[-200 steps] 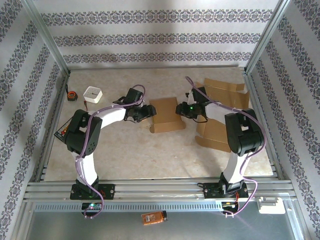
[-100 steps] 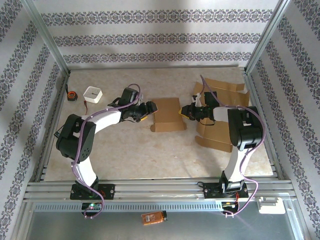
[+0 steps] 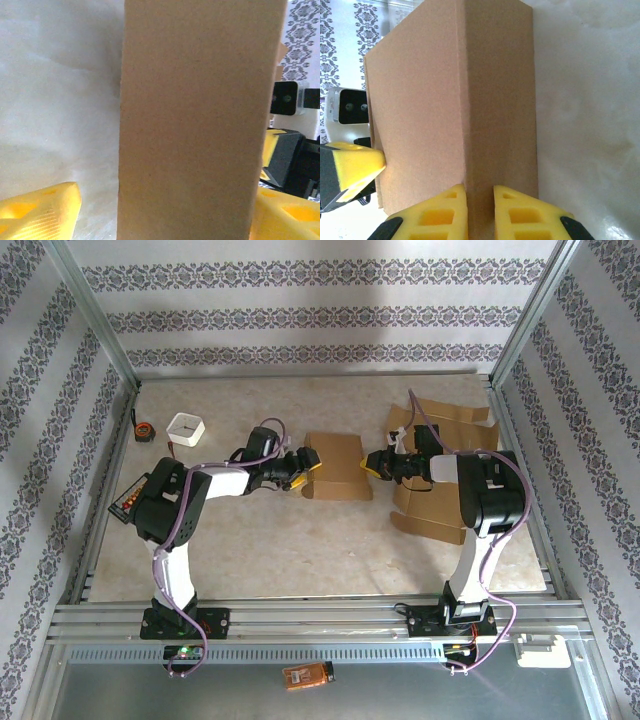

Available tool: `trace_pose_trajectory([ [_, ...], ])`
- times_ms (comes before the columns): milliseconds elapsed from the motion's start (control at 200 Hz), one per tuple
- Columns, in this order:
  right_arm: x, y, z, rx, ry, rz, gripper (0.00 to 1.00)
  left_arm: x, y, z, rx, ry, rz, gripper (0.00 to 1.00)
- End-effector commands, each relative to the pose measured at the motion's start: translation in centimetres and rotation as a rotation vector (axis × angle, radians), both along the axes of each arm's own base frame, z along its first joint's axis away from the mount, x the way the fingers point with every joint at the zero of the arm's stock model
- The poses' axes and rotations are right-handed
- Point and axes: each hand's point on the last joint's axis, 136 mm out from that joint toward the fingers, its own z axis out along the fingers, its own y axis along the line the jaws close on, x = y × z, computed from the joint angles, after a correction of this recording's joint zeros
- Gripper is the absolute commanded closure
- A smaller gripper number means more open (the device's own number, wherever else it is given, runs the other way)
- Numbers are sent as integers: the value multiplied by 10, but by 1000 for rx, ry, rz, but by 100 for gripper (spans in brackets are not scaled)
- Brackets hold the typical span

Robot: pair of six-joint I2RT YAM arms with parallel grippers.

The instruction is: Fold the paper box

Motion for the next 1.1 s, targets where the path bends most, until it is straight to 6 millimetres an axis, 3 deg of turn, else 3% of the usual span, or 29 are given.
trace_pose_trajectory([
  [0,-23,-20,-61,-121,206,-85,85,14,-9,9,-87,-53,29,19],
  [135,-23,-21,-62,-124,213,-92,85,19,-25,10,-152,-77,54,22],
  [355,-23,-21,-48,-118,194,-102,78,24,-31,24,-193,-112,128,48],
  [470,-22,-23,-18,-122,149,-125,62,22,-25,32,-196,-104,170,56],
  [575,-23,-28,31,-167,6,-180,51,15,-20,41,-178,-84,181,56],
  [685,-32,-24,106,-331,-375,-189,24,4,-10,47,-130,-35,205,57],
  [769,-51,-6,159,-500,-776,-135,16,-4,-2,56,-84,-19,216,57],
  [839,-80,25,188,-580,-1142,-1,14,-10,5,64,-43,-13,225,57],
  [899,-109,53,192,-682,-1432,170,8,-13,10,73,-19,-21,228,57],
  [959,-130,74,179,-804,-1618,347,3,-14,12,83,-17,-34,230,56],
  [1094,-126,89,166,-1006,-1759,483,2,-15,10,99,-44,-51,224,56],
])
